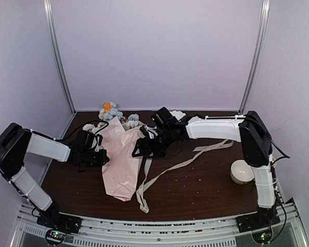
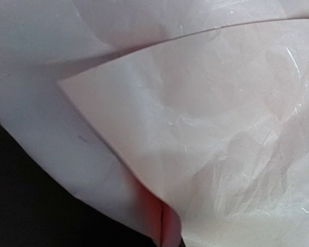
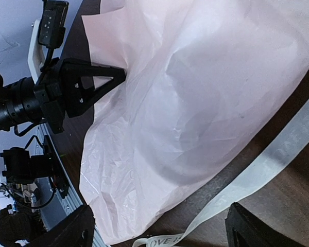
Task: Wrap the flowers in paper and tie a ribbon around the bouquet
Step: Pick up the folded bouquet from the center of the board.
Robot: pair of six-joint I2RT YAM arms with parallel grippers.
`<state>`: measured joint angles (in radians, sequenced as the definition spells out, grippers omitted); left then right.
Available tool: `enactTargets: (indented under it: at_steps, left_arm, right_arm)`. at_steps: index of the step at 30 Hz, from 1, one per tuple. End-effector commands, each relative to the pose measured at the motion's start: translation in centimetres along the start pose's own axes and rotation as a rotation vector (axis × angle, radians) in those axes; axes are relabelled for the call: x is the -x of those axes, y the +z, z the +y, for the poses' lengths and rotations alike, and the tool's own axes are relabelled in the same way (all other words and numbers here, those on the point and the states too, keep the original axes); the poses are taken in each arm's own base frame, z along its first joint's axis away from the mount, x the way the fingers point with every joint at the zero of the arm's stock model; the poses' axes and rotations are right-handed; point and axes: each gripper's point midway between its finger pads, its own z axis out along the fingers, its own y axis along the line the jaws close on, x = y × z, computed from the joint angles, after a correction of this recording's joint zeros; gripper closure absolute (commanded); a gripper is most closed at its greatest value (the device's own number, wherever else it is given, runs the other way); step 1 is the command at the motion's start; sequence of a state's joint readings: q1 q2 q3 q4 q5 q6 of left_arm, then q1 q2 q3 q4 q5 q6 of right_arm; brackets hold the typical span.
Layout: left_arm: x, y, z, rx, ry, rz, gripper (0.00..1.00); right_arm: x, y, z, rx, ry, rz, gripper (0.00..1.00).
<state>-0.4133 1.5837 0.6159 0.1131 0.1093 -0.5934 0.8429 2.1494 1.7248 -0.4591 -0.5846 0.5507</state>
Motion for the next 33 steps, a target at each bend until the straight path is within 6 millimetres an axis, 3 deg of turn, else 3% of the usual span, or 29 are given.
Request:
enactTargets:
  at_steps: [1,5,9,23,27,33]
  left_arm:
    - [-2.0,0.4,1.0,0.024,-0.005,0.057,1.0]
    - [-2.2,0.6,1.0,0.022,-0.006,0.065,1.0]
    - [-2.3,0.7,1.0,0.016,-0.014,0.068,1.0]
    - [-2.6,0.9,0.4,0.0,-0.014,0.073,1.0]
    - [-2.6,1.0,0.1,-0.015,-0.018,0.068,1.0]
    - [-2.6,0.8,0.2,-0.012,-0.016,0.063,1.0]
  right_arm:
    - [-0.5,1.2,1.5,0.11,0.102,-0.003,0.16]
    - [-2.1,3.2,1.0,0.126,0.15,0.047,0.18]
    - [-2.4,4.7,1.0,0.132,0.173,0.068,0.18]
    - [-0.6,8.2,1.1,0.151,0.241,0.06,0.2]
    - [0.2,8.9,1.4,0.166,0.266,0.033,0.31]
    - [0.8,8.5,2.0,0.192,0.268,0.01,0.71]
